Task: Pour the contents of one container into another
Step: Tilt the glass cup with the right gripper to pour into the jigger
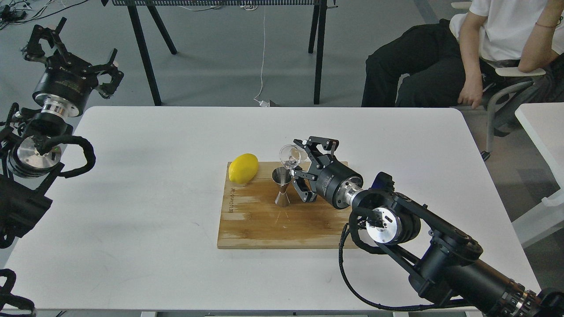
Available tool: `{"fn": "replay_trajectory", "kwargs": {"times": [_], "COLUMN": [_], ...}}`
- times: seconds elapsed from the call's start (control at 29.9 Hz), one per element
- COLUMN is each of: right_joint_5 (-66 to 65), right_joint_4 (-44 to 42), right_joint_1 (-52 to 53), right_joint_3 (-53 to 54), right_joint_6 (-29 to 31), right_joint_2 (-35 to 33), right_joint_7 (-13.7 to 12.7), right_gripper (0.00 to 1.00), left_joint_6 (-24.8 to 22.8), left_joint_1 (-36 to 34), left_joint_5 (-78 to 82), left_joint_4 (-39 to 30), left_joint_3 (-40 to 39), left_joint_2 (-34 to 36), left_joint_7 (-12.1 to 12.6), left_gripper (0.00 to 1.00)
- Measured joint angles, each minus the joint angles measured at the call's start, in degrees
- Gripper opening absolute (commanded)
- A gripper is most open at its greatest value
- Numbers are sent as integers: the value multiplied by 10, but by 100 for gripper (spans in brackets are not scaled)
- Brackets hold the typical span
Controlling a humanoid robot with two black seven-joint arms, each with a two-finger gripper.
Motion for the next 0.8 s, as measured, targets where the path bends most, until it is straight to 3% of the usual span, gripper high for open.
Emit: {"fn": "replay_trajectory", "kwargs": {"times": [0.8], "right_joint_5": [-89], "right_joint_4": [-3], "right_joint_1": [13], "right_joint_3": [-34], "right_joint_6": [-6], "right_joint_2": [2], "right_joint_7": [6], "right_gripper": [36], "left_joint_6": [1], "left_joint_1": [0], "left_joint_5": [-1], "left_joint_4": [0], "left_joint_3": [0], "left_joint_2": [1], "left_joint_7": [-1], "left_gripper": [100]}}
